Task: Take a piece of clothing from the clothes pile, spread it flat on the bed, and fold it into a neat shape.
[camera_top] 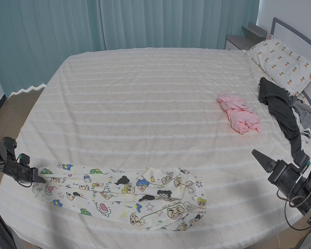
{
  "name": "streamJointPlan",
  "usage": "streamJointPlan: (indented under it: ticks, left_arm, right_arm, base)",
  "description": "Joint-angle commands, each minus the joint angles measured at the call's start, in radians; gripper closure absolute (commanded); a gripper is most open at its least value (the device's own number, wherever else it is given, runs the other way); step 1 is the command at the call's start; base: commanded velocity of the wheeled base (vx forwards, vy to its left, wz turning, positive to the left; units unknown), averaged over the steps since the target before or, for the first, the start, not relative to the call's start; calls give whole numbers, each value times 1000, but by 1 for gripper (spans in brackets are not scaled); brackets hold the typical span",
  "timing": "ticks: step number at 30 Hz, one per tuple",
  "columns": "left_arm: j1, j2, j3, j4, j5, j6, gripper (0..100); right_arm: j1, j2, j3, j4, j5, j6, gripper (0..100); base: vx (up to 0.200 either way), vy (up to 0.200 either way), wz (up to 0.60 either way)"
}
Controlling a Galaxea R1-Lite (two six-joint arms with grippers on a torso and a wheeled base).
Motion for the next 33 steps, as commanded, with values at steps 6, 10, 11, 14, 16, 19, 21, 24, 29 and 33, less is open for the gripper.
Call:
streamJointPlan:
  ticks: [6, 10, 11, 14, 16, 19, 21, 24, 29, 33]
  left_arm:
    - [238, 32, -127, 45, -58, 42, 100]
    - [278, 38, -236, 179, -91, 41, 100]
    - [278, 33, -253, 217, -111, 41, 100]
    - [273, 0, -265, 297, -167, 46, 100]
    - [249, -43, -253, 324, -187, 38, 100]
    - [180, -132, -205, 390, -188, 27, 100]
    - [125, -186, -170, 413, -190, 22, 100]
    - [39, -244, -119, 415, -188, 1, 100]
    - [-162, -324, -80, 413, -177, -53, 100]
    - [-368, -370, -93, 401, -159, -212, 100]
  right_arm:
    - [-1, 0, 18, -1, -1, 0, 0]
    - [-1, 1, 18, -1, 0, 2, 0]
    - [-1, 3, 18, -1, 0, 2, 0]
    - [-3, 3, 18, -1, 2, 4, 0]
    - [-3, 3, 18, 1, 2, 4, 0]
    - [-3, 3, 18, 1, 2, 4, 0]
    - [-3, 4, 18, 1, 3, 4, 0]
    - [-3, 4, 18, 1, 3, 4, 0]
    - [-5, 6, 18, 1, 3, 4, 0]
    - [-3, 4, 18, 1, 3, 4, 0]
  base:
    - [0, 0, 0]
    - [0, 0, 0]
    - [0, 0, 0]
    - [0, 0, 0]
    - [0, 0, 0]
    - [0, 0, 0]
    - [0, 0, 0]
    - [0, 0, 0]
    - [0, 0, 0]
    - [0, 0, 0]
